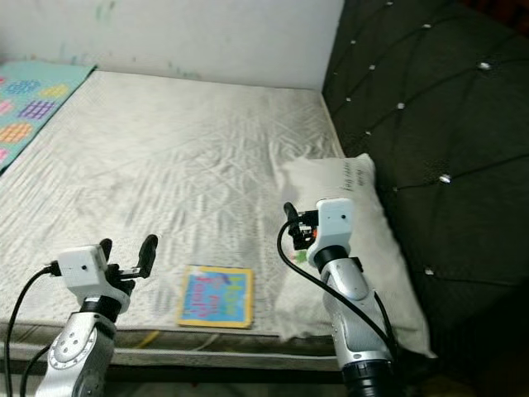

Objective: Clean up the room

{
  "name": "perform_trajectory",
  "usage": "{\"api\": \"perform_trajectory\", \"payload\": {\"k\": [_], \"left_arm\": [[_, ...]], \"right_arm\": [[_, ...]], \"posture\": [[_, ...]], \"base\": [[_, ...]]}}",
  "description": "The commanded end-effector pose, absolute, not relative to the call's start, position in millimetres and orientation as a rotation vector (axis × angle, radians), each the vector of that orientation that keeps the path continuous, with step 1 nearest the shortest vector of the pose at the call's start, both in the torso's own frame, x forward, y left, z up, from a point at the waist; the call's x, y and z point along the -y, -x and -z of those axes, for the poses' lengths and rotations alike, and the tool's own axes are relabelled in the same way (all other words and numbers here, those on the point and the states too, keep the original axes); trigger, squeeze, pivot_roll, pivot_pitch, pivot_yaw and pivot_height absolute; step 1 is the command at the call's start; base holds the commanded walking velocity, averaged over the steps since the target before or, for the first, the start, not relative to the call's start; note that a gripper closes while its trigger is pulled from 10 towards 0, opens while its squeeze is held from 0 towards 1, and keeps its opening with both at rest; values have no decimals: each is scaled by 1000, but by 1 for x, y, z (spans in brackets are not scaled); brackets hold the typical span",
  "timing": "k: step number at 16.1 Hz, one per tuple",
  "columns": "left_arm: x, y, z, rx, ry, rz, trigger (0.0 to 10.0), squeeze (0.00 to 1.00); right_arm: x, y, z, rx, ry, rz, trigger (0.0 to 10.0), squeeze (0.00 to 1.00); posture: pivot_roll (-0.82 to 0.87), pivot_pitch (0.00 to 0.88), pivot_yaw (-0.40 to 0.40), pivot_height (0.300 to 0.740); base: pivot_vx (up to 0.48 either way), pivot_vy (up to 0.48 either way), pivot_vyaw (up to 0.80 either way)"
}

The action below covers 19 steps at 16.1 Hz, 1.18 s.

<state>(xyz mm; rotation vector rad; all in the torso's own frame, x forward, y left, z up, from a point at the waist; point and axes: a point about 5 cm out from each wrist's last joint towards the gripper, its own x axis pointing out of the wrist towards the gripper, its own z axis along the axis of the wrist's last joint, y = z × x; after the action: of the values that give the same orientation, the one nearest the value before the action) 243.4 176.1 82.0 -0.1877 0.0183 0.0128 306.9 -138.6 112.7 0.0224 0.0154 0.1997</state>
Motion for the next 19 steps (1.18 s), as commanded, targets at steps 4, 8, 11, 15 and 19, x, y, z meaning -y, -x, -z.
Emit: {"api": "perform_trajectory", "payload": {"k": [4, 8, 11, 15, 19], "left_arm": [[-177, -246, -85, -17, 184, -14, 10000, 0], [-177, -247, -85, -19, 186, -19, 10000, 0], [-177, -248, -86, -18, 186, -22, 10000, 0], [-177, -249, -86, -17, 185, -22, 10000, 0], [-178, -250, -85, -23, 187, -27, 10000, 0]], "right_arm": [[140, -307, -117, -6, -7, -206, 10000, 0], [141, -308, -117, -7, 2, -205, 10000, 0], [141, -309, -117, -10, 6, -205, 10000, 0], [142, -308, -115, -14, 8, -204, 10000, 0], [141, -308, -114, -20, 9, -214, 10000, 0]], "posture": [[-107, 0, -62, 740], [-110, 0, -63, 740], [-112, 0, -62, 740], [-112, 0, -62, 740], [-110, 0, -65, 740]], "base": [[0, 456, 0], [0, 458, 0], [0, 455, 0], [0, 455, 0], [0, 480, 0]]}}
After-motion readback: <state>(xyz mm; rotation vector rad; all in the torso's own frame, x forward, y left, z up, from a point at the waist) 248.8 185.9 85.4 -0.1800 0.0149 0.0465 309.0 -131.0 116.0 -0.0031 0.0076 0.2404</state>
